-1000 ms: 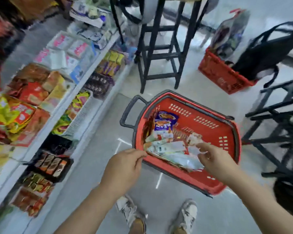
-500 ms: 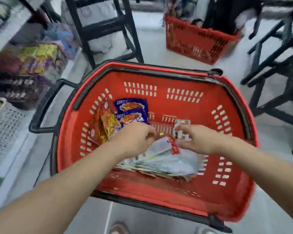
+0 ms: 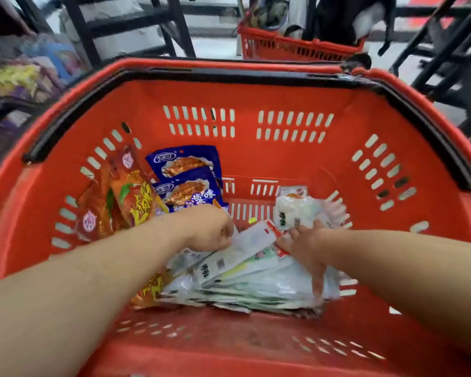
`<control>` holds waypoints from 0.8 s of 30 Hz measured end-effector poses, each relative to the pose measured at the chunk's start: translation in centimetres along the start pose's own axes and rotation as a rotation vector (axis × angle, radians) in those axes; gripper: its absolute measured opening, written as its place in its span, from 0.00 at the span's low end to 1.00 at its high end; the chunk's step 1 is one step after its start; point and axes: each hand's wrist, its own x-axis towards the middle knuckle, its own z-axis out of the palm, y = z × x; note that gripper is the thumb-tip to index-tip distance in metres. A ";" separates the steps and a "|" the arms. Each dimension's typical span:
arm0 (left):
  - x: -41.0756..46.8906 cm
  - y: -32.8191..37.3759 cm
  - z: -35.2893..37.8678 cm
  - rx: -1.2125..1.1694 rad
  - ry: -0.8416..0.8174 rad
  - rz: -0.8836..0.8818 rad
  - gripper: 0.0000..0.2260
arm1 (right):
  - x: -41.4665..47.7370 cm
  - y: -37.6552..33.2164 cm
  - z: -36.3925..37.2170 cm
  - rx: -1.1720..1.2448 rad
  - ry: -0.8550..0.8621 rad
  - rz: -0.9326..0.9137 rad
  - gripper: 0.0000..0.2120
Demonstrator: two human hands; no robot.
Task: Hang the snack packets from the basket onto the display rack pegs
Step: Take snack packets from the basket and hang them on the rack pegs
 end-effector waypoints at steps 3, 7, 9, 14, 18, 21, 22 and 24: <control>-0.4 0.4 1.8 -0.085 -0.010 -0.005 0.12 | -0.3 -0.5 0.2 -0.017 0.143 0.054 0.59; -0.5 0.1 3.0 -0.219 -0.004 -0.052 0.13 | -1.0 0.7 -1.7 0.178 0.305 0.040 0.31; -0.5 0.7 2.9 -0.269 0.014 -0.055 0.20 | -1.9 0.9 -3.3 0.308 0.250 -0.026 0.16; -1.6 3.1 1.1 -0.546 0.193 -0.091 0.37 | -5.4 1.2 -10.1 0.663 0.218 -0.206 0.07; -2.3 2.7 -0.9 -0.580 0.461 -0.152 0.09 | -8.0 2.8 -12.3 0.863 0.185 -0.370 0.07; -3.0 0.1 -2.3 -0.432 0.475 -0.286 0.06 | -9.0 5.2 -11.8 1.219 0.116 -0.411 0.23; -3.3 -0.8 -2.7 -0.400 0.468 -0.344 0.06 | -8.7 5.8 -11.4 1.246 0.109 -0.375 0.30; -3.9 -2.0 -3.1 -0.450 0.435 -0.439 0.05 | -7.5 5.0 -10.2 1.029 0.061 -0.240 0.38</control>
